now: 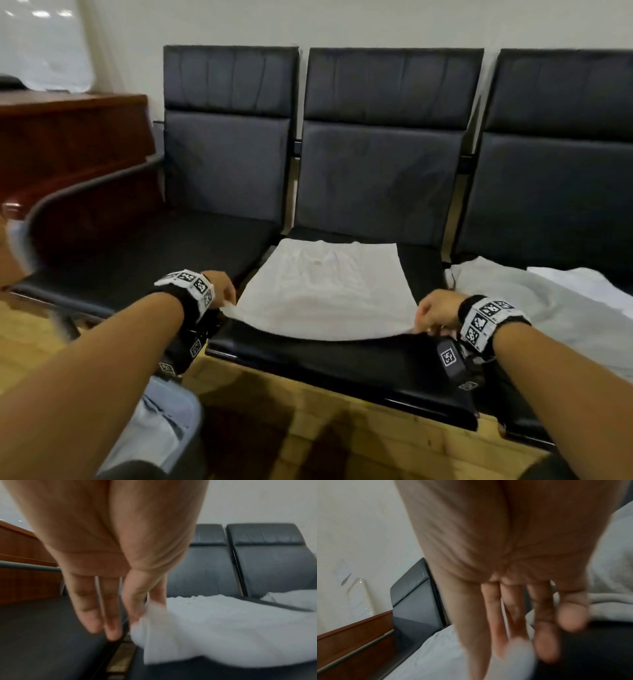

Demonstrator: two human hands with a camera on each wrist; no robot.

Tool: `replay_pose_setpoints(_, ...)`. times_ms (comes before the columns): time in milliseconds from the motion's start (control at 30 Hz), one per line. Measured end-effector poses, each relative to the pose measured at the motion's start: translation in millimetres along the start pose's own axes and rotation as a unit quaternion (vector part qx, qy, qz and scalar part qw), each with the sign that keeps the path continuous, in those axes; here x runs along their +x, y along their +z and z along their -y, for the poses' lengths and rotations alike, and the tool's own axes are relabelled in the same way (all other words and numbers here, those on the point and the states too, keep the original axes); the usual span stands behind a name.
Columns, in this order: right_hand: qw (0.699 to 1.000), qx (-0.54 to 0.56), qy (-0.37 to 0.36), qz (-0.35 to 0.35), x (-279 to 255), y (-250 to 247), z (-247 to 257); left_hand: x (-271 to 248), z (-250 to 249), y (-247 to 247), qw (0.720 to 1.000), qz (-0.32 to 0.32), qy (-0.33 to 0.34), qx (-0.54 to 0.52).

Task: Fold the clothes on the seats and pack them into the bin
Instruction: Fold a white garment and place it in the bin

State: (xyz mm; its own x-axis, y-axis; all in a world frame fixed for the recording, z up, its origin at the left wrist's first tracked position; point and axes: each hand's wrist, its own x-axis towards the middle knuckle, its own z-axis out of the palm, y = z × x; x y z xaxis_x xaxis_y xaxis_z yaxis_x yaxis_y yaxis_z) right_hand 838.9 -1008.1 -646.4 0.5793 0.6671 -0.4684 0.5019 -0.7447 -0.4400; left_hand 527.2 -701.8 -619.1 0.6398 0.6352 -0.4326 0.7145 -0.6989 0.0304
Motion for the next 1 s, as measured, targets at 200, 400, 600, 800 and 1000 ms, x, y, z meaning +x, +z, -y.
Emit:
replay_pose_setpoints(200, 0.983, -0.148, 0.001, -0.113, 8.8, 8.5, 24.7, 5.3, -41.8, 16.7, 0.996, -0.070, -0.013, 0.049)
replay_pose_setpoints(400, 0.982, -0.153, -0.048, -0.098, 29.2, 42.9, 56.0, 30.4, -69.9, 55.6, 0.998, -0.041, 0.025, -0.029)
replay_pose_setpoints(600, 0.968, -0.251, -0.022, -0.004, 48.9, 64.9, 46.8, 40.7, -71.9, 66.8, 0.999, 0.009, 0.002, 0.048)
replay_pose_setpoints(800, 0.953, -0.300, -0.003, 0.042, 28.6, 58.3, 33.8, 27.0, -78.0, 73.2, 0.995, 0.030, 0.035, 0.087)
replay_pose_setpoints(1000, 0.959, -0.277, 0.006, 0.056, -1.0, 47.1, 38.3, 13.7, -84.1, 68.9, 0.998, 0.003, 0.058, 0.039)
